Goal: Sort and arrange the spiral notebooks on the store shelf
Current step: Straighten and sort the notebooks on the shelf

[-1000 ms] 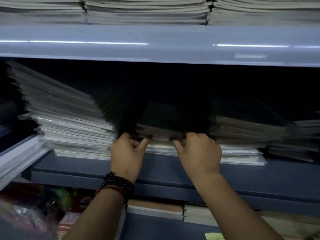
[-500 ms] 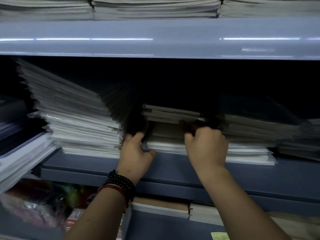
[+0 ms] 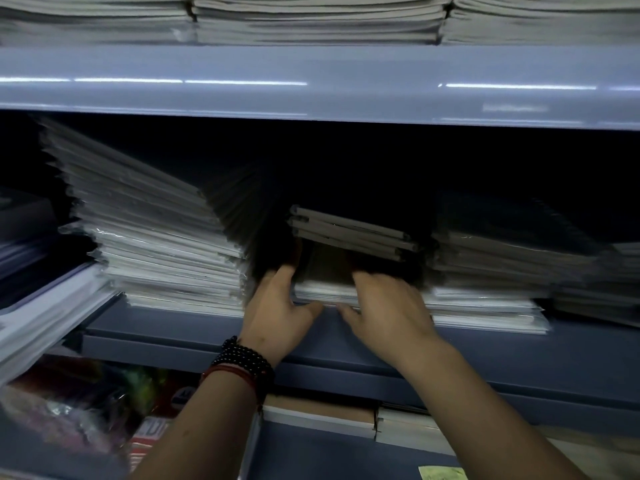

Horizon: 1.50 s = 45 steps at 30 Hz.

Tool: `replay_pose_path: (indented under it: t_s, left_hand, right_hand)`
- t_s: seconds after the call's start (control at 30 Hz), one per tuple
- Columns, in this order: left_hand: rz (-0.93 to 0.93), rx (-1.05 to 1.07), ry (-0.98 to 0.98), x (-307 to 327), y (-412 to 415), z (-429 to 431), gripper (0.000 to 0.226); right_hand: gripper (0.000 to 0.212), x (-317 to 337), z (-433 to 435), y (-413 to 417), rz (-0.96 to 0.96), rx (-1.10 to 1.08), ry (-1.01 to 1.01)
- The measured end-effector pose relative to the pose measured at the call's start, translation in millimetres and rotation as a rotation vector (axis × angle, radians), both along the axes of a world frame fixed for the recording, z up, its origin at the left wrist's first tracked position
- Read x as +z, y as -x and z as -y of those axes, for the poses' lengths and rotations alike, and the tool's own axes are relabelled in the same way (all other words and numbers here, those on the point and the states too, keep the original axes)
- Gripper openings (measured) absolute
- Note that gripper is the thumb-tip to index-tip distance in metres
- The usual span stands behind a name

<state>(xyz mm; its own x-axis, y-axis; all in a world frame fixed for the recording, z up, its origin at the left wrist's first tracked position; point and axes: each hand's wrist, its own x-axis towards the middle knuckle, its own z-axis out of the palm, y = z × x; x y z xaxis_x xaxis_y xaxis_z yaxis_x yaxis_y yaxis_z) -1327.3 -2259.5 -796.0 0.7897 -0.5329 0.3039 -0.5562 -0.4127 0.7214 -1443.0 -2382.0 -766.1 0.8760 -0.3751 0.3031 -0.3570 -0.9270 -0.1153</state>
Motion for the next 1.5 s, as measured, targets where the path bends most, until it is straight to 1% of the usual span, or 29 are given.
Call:
replay_pose_path:
  t_s: [0.03, 0.1, 0.17, 0.23, 0.3, 0.37, 0.4, 0.43, 0.5, 0.6, 0.63, 0.67, 0.7, 0.73, 0.8, 0.83, 0.87, 0.9, 0.93, 1.0, 1.03, 1.07, 1.13, 1.2, 1.3, 1.4, 1.43, 1.47, 1.5]
  left_hand:
    - [-0.025, 0.001, 0.002, 1.0, 0.3, -1.2, 0.062]
    - [-0.11, 0.008, 0.041, 4.8, 0.4, -3.8, 0.061]
    - [-0.179, -0.016, 0.079, 7.8, 0.2, -5.4, 0.052]
    - [-0.212, -0.061, 0.116, 10.8, 1.1, -6.3, 0.053]
    - [-0.196, -0.06, 0.096, 15.1, 6.2, -10.0, 0.047]
    - [-0.176, -0.015, 0.096, 17.8, 13.2, -14.2, 0.041]
    - [-0.213, 0.025, 0.138, 18.9, 15.6, -15.6, 0.035]
    - [-0.286, 0.072, 0.205, 20.3, 16.5, -17.0, 0.029]
    - [-0.522, 0.112, 0.358, 26.5, 24.8, -20.8, 0.025]
    - [-0.915, -0.061, 0.501, 32.2, 40.7, -26.5, 0.015]
    - [-1.008, -0.118, 0.52, 33.3, 46.0, -28.4, 0.016]
    - [-1.062, -0.144, 0.52, 32.1, 46.9, -29.7, 0.018]
    - [-1.082, -0.152, 0.505, 32.6, 47.8, -31.1, 0.02]
    - [-1.092, -0.152, 0.484, 32.2, 47.7, -32.0, 0.021]
    - [-1.126, -0.159, 0.466, 31.7, 49.6, -32.9, 0.024]
    - [-1.143, -0.162, 0.465, 30.9, 51.6, -33.2, 0.026]
    - [-1.154, -0.164, 0.466, 29.6, 53.6, -33.7, 0.027]
    - [-1.161, -0.17, 0.466, 28.6, 54.8, -34.4, 0.028]
    - [-1.166, -0.179, 0.466, 27.8, 56.0, -35.9, 0.028]
    - [-1.168, -0.185, 0.44, 28.2, 58.1, -38.8, 0.029]
    - [-1.175, -0.196, 0.418, 28.9, 59.1, -41.0, 0.03]
    - [-1.188, -0.212, 0.401, 29.2, 59.8, -43.4, 0.031]
    - [-1.21, -0.264, 0.379, 29.6, 61.3, -49.2, 0.039]
    - [-1.205, -0.326, 0.362, 30.0, 62.0, -55.1, 0.046]
    - [-1.176, -0.356, 0.354, 30.0, 60.6, -62.5, 0.041]
    - [-1.163, -0.353, 0.399, 31.4, 59.9, -67.2, 0.038]
    - [-1.154, -0.35, 0.429, 32.7, 60.2, -67.9, 0.039]
    - [-1.145, -0.346, 0.466, 34.6, 61.1, -68.6, 0.04]
    - [-1.134, -0.337, 0.508, 36.3, 61.7, -68.9, 0.04]
  right_hand:
    - [0.027, 0.4, -2.0, 0.0, 0.021, 0.014, -0.004]
    - [0.039, 0.6, -4.2, 2.0, 0.052, 0.056, 0.008]
    - [0.044, -0.1, -3.1, 7.6, 0.095, 0.107, 0.031]
    - [0.036, -3.6, -2.4, 14.5, 0.14, 0.147, 0.061]
    - [0.028, -9.0, -2.3, 20.1, 0.174, 0.163, 0.11]
    - [0.021, -13.7, -2.2, 25.4, 0.228, 0.171, 0.141]
    - [0.02, -15.4, -2.2, 28.2, 0.248, 0.177, 0.146]
    - [0.019, -16.4, -1.8, 31.0, 0.27, 0.187, 0.144]
    - [0.02, -16.1, -1.8, 39.3, 0.323, 0.215, 0.12]
    - [0.021, -11.6, -6.0, 52.2, 0.342, 0.313, 0.117]
    - [0.02, -9.4, -7.9, 57.2, 0.326, 0.354, 0.118]
    - [0.02, -8.1, -8.7, 60.9, 0.305, 0.379, 0.097]
    - [0.022, -6.8, -8.8, 64.2, 0.284, 0.383, 0.036]
    - [0.026, -6.9, -7.6, 66.4, 0.264, 0.37, -0.072]
    - [0.037, -7.4, -4.5, 69.0, 0.279, 0.327, -0.373]
    - [0.038, -7.5, -2.7, 69.0, 0.31, 0.304, -0.512]
    - [0.033, -7.7, -0.6, 68.0, 0.33, 0.275, -0.603]
    - [0.027, -7.1, 0.6, 66.5, 0.325, 0.242, -0.623]
    - [0.023, -6.4, 1.0, 64.5, 0.297, 0.209, -0.586]
    - [0.027, -4.4, 0.9, 60.3, 0.213, 0.163, -0.494]
    - [0.032, -2.2, 1.2, 58.2, 0.173, 0.143, -0.501]
    - [0.037, -1.2, 2.1, 55.6, 0.136, 0.133, -0.546]
    - [0.044, 1.2, 2.1, 50.4, 0.074, 0.141, -0.706]
    - [0.045, 1.4, 1.4, 44.7, 0.058, 0.161, -0.789]
    - [0.037, 1.1, -4.2, 39.2, 0.134, 0.145, -0.78]
    - [0.027, 1.4, -3.8, 38.3, 0.336, 0.044, -0.694]
    - [0.027, 3.4, -3.8, 40.0, 0.403, 0.015, -0.697]
    - [0.03, 5.0, -4.1, 41.0, 0.47, -0.01, -0.76]
    - [0.032, 7.4, -5.2, 43.1, 0.526, -0.029, -0.874]
